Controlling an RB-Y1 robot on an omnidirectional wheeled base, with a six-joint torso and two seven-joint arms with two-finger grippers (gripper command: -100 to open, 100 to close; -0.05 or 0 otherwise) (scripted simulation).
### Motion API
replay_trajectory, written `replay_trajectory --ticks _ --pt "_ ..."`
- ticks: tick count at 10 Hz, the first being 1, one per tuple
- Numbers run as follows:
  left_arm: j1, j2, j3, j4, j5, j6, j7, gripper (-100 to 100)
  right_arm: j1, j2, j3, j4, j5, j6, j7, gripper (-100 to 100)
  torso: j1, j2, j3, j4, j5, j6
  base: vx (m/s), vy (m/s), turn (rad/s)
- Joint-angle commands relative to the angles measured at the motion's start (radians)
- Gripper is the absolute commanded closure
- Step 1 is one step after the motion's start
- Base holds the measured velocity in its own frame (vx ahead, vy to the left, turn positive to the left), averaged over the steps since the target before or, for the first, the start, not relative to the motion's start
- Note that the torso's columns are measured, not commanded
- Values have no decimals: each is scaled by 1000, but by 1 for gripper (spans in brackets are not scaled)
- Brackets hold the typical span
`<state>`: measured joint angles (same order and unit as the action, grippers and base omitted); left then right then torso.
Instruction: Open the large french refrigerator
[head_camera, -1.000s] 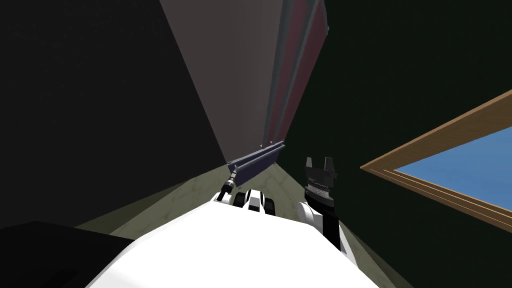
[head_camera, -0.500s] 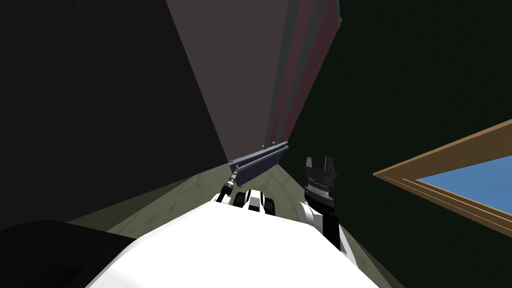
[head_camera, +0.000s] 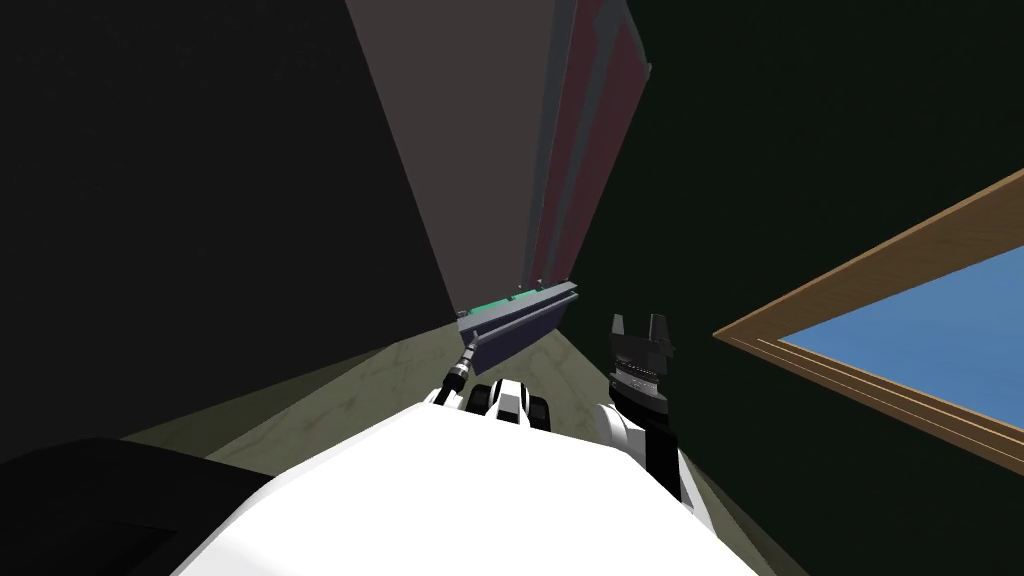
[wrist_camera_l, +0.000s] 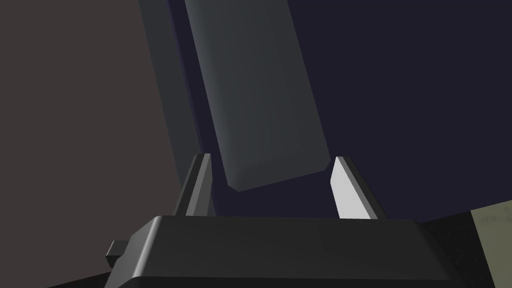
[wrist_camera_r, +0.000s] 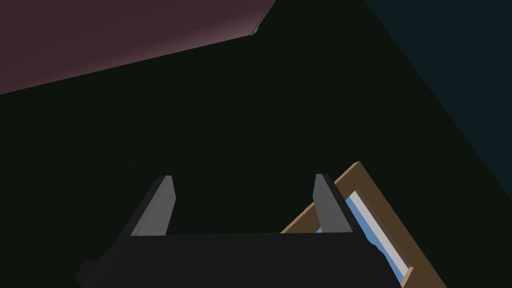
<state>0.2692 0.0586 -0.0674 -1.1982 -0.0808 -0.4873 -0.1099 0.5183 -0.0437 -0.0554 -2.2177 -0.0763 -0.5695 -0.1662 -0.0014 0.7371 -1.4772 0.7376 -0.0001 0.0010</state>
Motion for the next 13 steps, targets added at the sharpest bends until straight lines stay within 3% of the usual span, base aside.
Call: replay_trajectory --ticks 1,11,12,13 --pt "14 -6 -10 -16 -5 5 -5 100 0 0 0 0 0 0 0 0 -1 1 1 0 0 1 -116 -116 15" --pt "67 -27 -34 -51 -19 -2 -20 100 0 0 0 0 0 0 0 0 0 -3 -1 -1 1 1 -122 -100 15" --pt "64 -22 -31 -100 -18 47 -15 -100 0 0 0 0 0 0 0 0 -2 0 1 -1 1 2 -98 -47 -1" --pt "65 -21 -33 -131 -19 75 -12 -100 0 0 0 0 0 0 0 0 3 -2 0 0 1 0 -37 14 -9"
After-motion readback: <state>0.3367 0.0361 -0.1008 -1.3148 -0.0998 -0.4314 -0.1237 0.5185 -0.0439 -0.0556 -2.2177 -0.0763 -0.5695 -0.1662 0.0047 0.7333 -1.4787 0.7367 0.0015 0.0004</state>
